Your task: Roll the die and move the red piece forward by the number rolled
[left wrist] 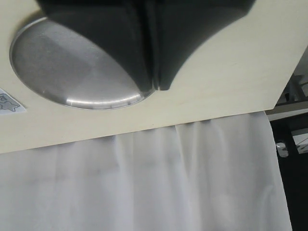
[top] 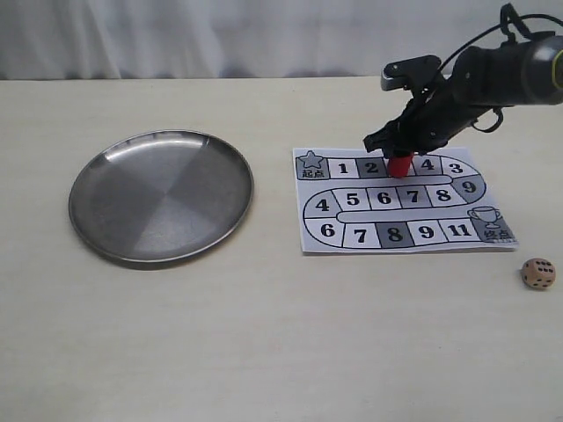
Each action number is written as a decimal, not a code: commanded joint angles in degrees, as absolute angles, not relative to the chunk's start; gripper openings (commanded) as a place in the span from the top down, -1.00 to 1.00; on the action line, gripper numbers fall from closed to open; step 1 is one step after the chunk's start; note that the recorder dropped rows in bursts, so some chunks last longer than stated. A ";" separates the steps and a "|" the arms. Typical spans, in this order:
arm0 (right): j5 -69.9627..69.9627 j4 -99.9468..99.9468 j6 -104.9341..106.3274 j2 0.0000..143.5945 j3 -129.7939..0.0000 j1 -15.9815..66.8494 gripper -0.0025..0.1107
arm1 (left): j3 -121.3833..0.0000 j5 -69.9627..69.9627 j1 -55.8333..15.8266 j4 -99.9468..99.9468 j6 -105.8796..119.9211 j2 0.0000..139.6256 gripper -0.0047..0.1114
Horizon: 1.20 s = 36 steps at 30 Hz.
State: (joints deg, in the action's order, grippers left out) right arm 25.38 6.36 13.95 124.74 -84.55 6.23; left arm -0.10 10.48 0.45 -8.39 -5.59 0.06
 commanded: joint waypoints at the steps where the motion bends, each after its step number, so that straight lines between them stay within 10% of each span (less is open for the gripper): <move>1: 26.40 6.01 14.15 126.61 -84.26 6.00 0.88 | 0.00 9.93 -0.03 -8.26 -5.64 0.00 0.92; 36: 25.38 5.09 12.36 117.15 -82.64 0.66 0.88 | 0.00 9.93 -0.03 -8.26 -5.64 0.00 0.92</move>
